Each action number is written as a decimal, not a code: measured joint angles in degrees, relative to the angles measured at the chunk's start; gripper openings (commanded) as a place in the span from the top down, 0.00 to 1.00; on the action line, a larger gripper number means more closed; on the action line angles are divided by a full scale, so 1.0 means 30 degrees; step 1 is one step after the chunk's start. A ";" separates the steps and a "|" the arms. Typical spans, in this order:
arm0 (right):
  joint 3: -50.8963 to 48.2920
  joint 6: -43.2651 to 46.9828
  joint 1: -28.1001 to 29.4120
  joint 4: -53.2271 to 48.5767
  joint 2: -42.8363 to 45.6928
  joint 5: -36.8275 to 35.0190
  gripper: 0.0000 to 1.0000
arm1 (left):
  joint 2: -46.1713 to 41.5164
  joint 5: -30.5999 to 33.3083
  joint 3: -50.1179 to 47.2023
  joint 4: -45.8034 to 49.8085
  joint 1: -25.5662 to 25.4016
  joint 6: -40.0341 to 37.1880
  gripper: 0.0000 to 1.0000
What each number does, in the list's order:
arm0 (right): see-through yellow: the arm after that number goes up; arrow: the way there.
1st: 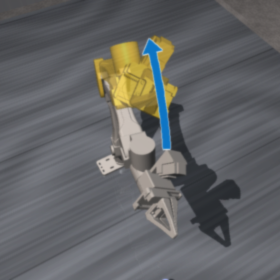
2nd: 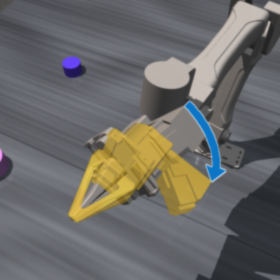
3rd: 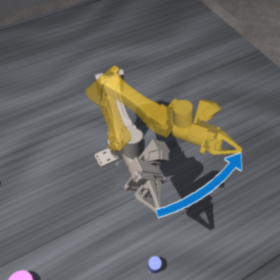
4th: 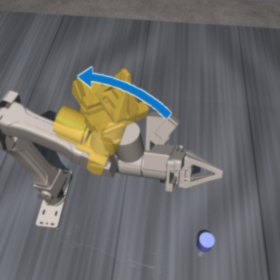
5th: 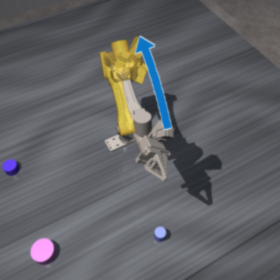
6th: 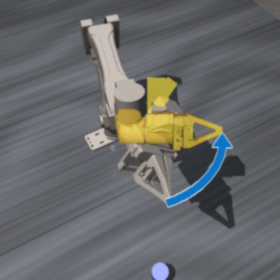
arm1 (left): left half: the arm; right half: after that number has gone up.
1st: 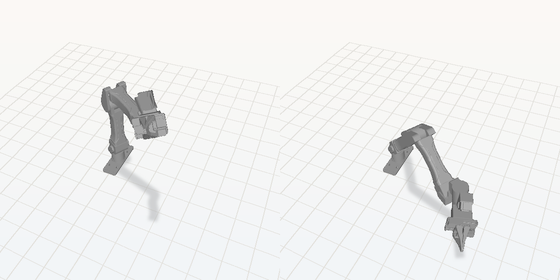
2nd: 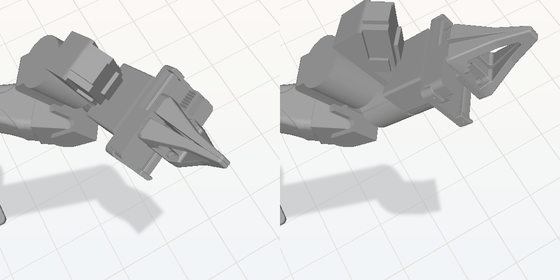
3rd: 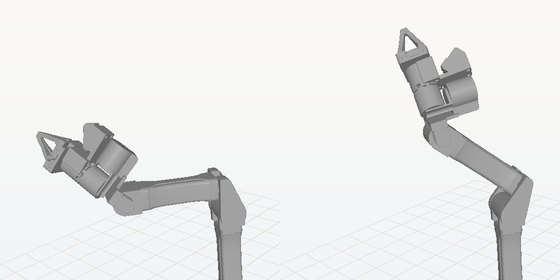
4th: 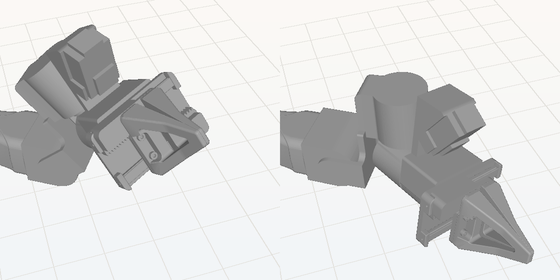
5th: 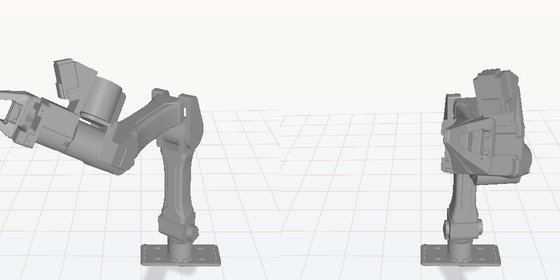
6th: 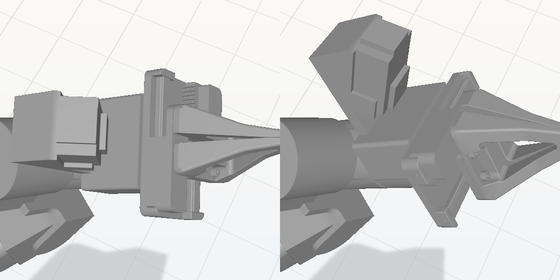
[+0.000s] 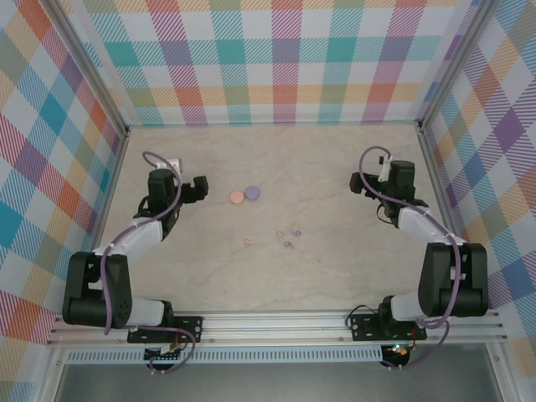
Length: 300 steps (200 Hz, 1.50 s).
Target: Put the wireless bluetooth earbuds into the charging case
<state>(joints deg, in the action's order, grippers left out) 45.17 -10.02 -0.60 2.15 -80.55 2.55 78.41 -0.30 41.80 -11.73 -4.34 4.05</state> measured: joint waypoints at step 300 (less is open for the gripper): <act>0.3308 -0.5027 0.5472 -0.5632 -0.3228 0.7133 0.02 | 1.5475 -0.8998 1.6895 1.4491 -0.4102 -0.1260 0.60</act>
<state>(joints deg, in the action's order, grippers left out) 55.09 -25.10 15.81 -14.74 -90.24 23.94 124.84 -27.29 92.49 31.75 -16.64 0.27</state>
